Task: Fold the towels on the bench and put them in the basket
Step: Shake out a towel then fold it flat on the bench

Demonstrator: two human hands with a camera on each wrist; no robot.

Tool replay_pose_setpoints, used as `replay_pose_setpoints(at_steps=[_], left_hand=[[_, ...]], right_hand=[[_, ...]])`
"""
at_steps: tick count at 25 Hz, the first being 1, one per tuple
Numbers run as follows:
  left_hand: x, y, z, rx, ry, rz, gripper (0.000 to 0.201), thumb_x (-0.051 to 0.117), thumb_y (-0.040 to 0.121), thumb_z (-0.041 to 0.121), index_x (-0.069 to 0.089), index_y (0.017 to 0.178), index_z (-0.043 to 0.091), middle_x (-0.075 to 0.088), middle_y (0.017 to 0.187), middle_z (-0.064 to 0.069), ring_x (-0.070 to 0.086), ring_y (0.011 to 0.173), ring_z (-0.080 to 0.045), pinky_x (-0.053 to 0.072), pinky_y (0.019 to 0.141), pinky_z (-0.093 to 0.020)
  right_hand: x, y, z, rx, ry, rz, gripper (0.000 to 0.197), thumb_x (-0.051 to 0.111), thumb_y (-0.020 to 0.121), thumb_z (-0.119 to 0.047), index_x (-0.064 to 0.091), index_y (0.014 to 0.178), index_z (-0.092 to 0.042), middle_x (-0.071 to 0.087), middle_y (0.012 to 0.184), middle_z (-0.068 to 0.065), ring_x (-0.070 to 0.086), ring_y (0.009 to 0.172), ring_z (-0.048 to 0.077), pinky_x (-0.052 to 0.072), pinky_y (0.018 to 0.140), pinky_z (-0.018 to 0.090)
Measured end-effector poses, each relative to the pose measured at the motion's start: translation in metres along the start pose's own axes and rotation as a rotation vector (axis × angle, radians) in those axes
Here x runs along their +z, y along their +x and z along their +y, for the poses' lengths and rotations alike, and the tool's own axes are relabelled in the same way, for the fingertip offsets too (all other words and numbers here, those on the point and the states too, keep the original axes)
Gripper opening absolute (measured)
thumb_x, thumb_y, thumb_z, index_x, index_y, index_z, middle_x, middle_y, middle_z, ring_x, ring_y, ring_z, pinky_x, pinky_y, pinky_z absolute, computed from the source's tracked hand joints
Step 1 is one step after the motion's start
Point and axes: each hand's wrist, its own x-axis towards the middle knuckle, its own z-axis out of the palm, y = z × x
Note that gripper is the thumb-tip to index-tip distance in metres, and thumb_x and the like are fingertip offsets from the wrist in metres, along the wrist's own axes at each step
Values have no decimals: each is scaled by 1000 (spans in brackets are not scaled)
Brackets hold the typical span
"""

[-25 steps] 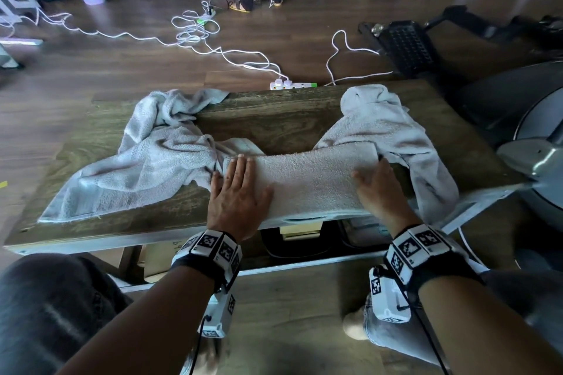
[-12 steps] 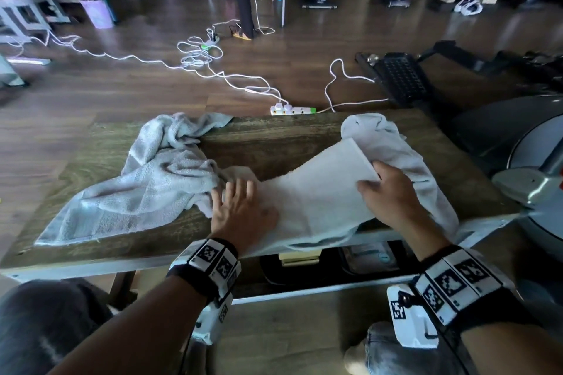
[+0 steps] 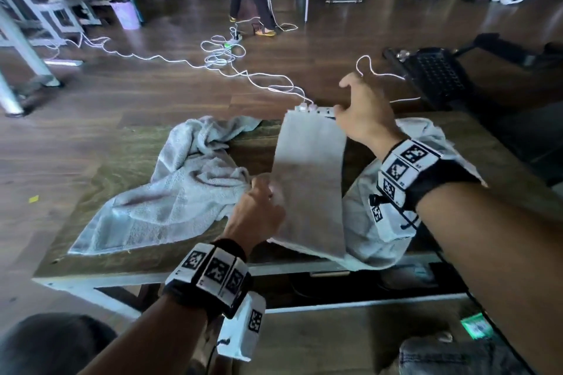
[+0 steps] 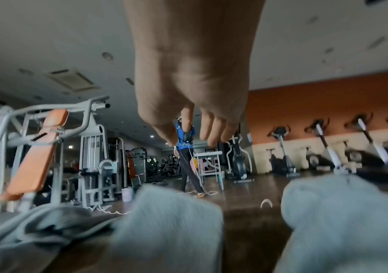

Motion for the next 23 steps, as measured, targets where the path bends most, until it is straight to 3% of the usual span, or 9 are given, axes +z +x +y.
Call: replay_pose_setpoints(at_steps=[2, 5, 7, 9, 12, 15, 19, 21, 23], left_hand=[[-3, -1, -6, 27, -96, -62, 43, 63, 85, 14, 45, 123, 21, 58, 100, 1, 57, 79, -19, 35, 52, -18], [-4, 8, -5, 12, -58, -198, 18, 59, 87, 15, 63, 99, 28, 67, 102, -7, 67, 84, -23, 50, 62, -25], [-6, 11, 2, -13, 16, -292, 19, 58, 92, 16, 70, 106, 18, 68, 117, -13, 66, 109, -28, 53, 81, -28], [-13, 10, 7, -24, -176, -269, 26, 52, 92, 6, 69, 111, 10, 66, 121, -16, 62, 116, -33, 54, 72, -24], [-18, 8, 8, 63, -400, -259, 37, 54, 87, -14, 65, 113, 9, 66, 114, -19, 68, 93, -35, 54, 56, -17], [-18, 5, 16, 168, -230, -138, 42, 82, 70, -1, 69, 106, 17, 72, 102, -5, 69, 83, -10, 50, 59, -9], [-14, 3, 30, 186, -291, 127, 12, 80, 78, 26, 73, 79, 16, 68, 67, -1, 50, 53, -3, 38, 50, -13], [-16, 3, 35, 263, -284, 213, 26, 76, 82, 30, 63, 62, 19, 58, 56, 8, 45, 52, -2, 35, 51, -16], [-21, -2, 41, 281, -259, 243, 33, 71, 86, 34, 57, 62, 15, 57, 58, 4, 48, 55, -8, 37, 52, -19]], right_hand=[[30, -21, 13, 0, 12, -188, 30, 63, 84, -18, 58, 113, -24, 66, 116, 6, 63, 108, 30, 52, 91, 41], [53, -71, 34, -88, -104, -510, 36, 64, 81, -6, 62, 112, -24, 64, 120, 3, 63, 108, 26, 53, 90, 44], [57, -97, 48, -156, -102, -542, 46, 65, 77, 1, 64, 118, -20, 60, 126, 5, 60, 113, 28, 52, 94, 45], [54, -116, 58, -240, -60, -532, 56, 66, 75, 1, 63, 126, -20, 56, 133, 5, 58, 117, 29, 49, 97, 43], [46, -133, 68, -294, -146, -632, 71, 67, 76, -9, 49, 142, -29, 41, 151, -2, 47, 130, 29, 43, 105, 41], [33, -151, 62, -261, -215, -669, 83, 75, 77, -21, 34, 150, -30, 24, 159, -6, 29, 141, 24, 26, 110, 30], [28, -164, 50, -306, 101, -569, 73, 84, 72, -34, 50, 136, -28, 54, 135, -10, 49, 124, 12, 35, 105, 32], [25, -167, 51, -192, 352, -434, 41, 80, 79, -24, 61, 113, -35, 69, 108, -11, 63, 100, 5, 49, 90, 33], [11, -166, 49, -70, 475, -343, 25, 72, 88, -18, 63, 100, -39, 71, 93, -14, 66, 87, -3, 51, 77, 21]])
